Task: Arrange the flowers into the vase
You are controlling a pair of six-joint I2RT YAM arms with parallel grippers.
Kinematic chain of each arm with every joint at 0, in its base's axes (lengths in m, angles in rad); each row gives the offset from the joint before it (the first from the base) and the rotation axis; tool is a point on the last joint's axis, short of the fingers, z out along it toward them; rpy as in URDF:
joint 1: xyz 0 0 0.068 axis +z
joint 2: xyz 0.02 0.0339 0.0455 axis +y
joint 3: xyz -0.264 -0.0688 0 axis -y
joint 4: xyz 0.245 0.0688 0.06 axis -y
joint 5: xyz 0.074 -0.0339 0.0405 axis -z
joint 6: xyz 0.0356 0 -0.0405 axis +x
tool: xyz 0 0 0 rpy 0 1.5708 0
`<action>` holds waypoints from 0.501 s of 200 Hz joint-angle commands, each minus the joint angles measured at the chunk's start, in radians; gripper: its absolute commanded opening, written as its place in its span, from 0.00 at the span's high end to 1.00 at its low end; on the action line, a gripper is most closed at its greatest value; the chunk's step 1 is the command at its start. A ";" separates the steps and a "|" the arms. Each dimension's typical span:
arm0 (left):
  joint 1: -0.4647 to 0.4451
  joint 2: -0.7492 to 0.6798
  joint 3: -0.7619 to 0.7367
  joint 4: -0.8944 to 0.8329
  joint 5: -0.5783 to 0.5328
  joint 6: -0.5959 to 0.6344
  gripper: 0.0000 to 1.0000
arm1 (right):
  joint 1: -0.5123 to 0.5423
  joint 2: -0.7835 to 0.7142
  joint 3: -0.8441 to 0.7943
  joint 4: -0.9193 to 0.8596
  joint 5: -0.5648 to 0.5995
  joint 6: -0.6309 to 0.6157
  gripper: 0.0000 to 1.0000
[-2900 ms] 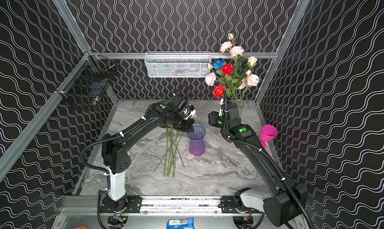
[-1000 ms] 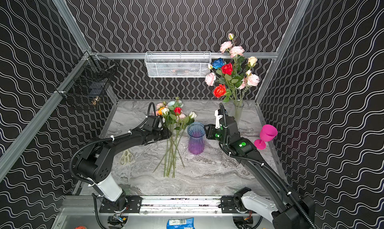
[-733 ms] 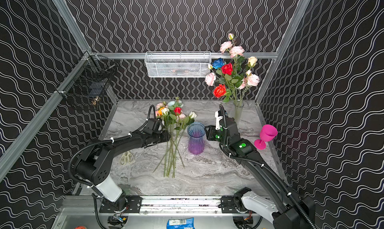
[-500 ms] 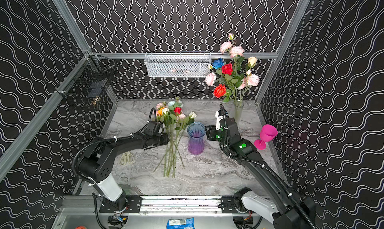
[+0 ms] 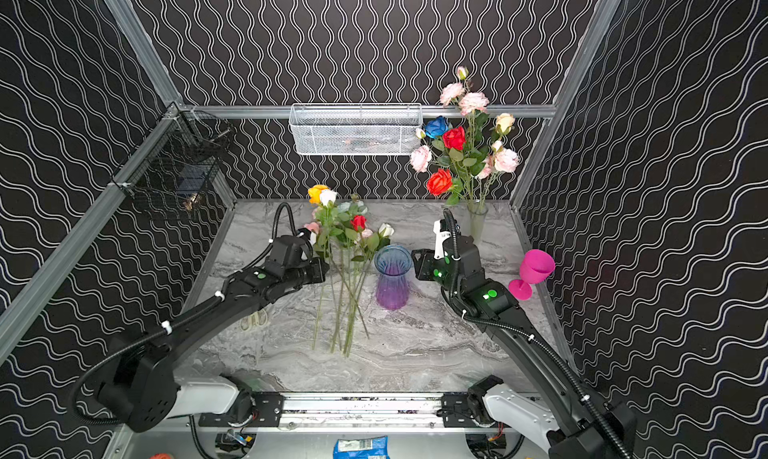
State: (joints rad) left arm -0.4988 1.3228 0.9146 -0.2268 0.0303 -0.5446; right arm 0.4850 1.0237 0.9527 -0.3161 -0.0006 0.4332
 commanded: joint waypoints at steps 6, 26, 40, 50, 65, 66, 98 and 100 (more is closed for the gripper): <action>-0.019 -0.016 0.044 -0.140 -0.171 0.061 1.00 | 0.001 0.010 0.023 0.026 -0.003 0.000 0.64; -0.053 0.029 0.091 -0.193 -0.280 0.098 1.00 | 0.001 0.028 0.031 0.038 -0.023 0.008 0.64; -0.058 0.103 0.125 -0.223 -0.319 0.110 1.00 | 0.001 0.041 0.037 0.045 -0.042 0.015 0.64; -0.060 0.152 0.134 -0.221 -0.321 0.118 1.00 | 0.001 0.047 0.037 0.042 -0.052 0.019 0.64; -0.060 0.218 0.130 -0.193 -0.295 0.136 1.00 | 0.003 0.048 0.038 0.035 -0.050 0.018 0.63; -0.060 0.220 0.130 -0.191 -0.295 0.137 1.00 | 0.003 0.048 0.037 0.035 -0.050 0.017 0.64; -0.054 0.247 0.095 -0.146 -0.335 0.118 0.69 | 0.003 0.042 0.037 0.026 -0.032 0.004 0.63; -0.054 0.244 0.091 -0.142 -0.336 0.118 0.68 | 0.003 0.041 0.038 0.024 -0.030 0.002 0.63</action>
State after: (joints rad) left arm -0.5564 1.5768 1.0222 -0.4030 -0.2520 -0.4377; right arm 0.4873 1.0691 0.9817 -0.3080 -0.0387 0.4366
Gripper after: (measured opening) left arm 0.187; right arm 0.365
